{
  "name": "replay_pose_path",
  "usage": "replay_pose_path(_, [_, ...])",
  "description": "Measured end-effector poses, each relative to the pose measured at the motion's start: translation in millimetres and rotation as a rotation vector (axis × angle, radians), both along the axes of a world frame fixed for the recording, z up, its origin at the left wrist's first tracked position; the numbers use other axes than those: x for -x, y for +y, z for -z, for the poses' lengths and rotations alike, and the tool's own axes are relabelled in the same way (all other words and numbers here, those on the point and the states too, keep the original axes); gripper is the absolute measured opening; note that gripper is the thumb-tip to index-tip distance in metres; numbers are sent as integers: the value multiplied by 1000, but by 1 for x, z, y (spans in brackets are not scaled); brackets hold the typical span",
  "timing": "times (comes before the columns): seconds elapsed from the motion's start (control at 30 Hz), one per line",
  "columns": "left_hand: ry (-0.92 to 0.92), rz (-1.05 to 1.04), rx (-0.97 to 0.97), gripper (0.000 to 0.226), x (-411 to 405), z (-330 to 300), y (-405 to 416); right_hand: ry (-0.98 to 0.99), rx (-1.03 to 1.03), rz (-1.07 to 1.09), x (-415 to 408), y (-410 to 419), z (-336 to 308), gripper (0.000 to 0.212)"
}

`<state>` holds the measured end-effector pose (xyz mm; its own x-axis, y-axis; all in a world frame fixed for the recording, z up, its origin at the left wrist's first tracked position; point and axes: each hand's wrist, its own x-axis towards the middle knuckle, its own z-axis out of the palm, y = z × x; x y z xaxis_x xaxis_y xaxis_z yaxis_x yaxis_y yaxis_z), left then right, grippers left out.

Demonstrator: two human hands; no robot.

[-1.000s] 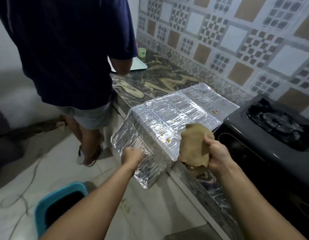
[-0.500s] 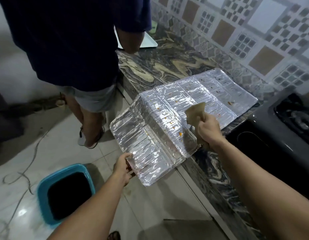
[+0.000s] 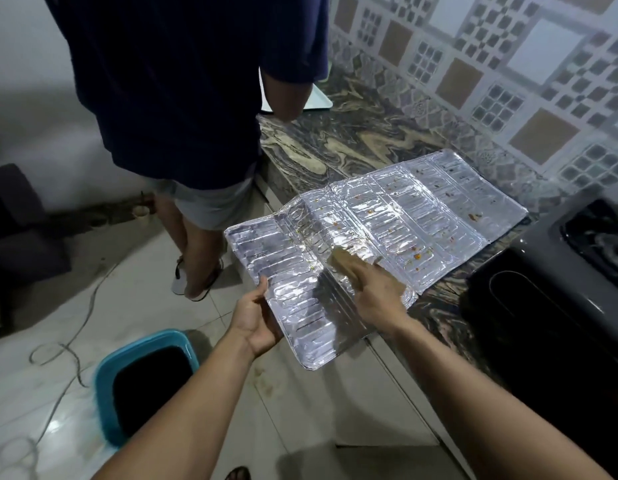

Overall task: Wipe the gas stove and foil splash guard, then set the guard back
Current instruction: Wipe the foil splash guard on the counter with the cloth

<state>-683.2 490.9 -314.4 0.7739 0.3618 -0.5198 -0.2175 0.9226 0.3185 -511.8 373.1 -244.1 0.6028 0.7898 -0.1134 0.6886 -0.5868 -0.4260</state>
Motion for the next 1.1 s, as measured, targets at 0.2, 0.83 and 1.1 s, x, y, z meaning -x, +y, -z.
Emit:
replay_pose_path(0.2, [12, 9, -38, 57, -1, -7, -5, 180, 68, -45, 30, -2, -4, 33])
replay_pose_path(0.83, [24, -126, -36, 46, -12, -21, -6, 58, 81, -12, 22, 31, -7, 36])
replay_pose_path(1.1, [-12, -82, -41, 64, -12, -22, -5, 457, -76, -90, 52, 27, -28, 19])
